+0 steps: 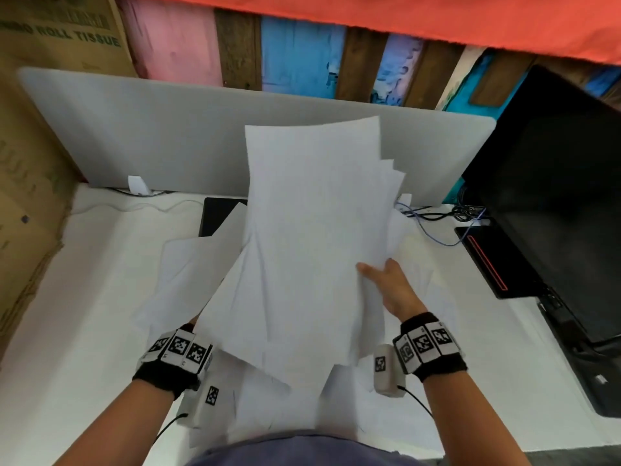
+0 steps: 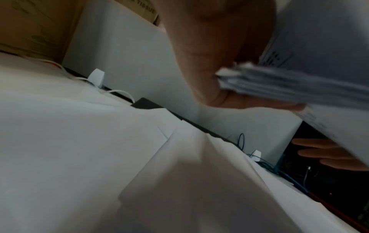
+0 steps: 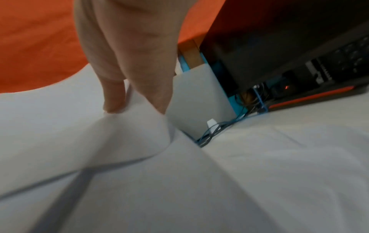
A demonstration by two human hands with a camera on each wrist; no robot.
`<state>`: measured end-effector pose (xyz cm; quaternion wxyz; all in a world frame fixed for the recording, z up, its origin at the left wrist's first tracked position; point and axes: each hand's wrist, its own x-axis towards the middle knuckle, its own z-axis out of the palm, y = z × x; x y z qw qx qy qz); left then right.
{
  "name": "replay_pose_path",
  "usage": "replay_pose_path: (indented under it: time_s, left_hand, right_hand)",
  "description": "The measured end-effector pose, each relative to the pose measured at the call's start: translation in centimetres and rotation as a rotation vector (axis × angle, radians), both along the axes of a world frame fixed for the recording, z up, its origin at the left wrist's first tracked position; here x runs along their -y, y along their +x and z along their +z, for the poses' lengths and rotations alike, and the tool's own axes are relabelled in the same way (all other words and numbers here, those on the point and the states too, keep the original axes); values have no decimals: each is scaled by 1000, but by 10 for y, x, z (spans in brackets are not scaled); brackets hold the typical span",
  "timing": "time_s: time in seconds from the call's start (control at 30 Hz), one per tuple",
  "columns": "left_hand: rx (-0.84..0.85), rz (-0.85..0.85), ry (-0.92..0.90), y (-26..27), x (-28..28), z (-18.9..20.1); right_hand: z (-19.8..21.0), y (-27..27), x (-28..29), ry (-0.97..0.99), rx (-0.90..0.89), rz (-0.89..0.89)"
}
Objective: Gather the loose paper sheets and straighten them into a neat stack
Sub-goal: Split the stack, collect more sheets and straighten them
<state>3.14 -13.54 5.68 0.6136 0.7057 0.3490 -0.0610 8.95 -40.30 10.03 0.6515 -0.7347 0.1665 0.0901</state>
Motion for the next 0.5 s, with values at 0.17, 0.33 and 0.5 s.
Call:
replay_pose_path:
  time_s: [0.17, 0.33, 0.5]
  left_hand:
    - [70, 227, -197, -6, -12, 51]
    - [395, -322, -262, 9, -11, 67]
    - [662, -341, -46, 16, 7, 84]
  right_hand:
    - [-2, 4, -11, 62, 75, 74]
    - [23, -2, -14, -83, 305, -11]
    - [37, -5, -23, -60, 381, -20]
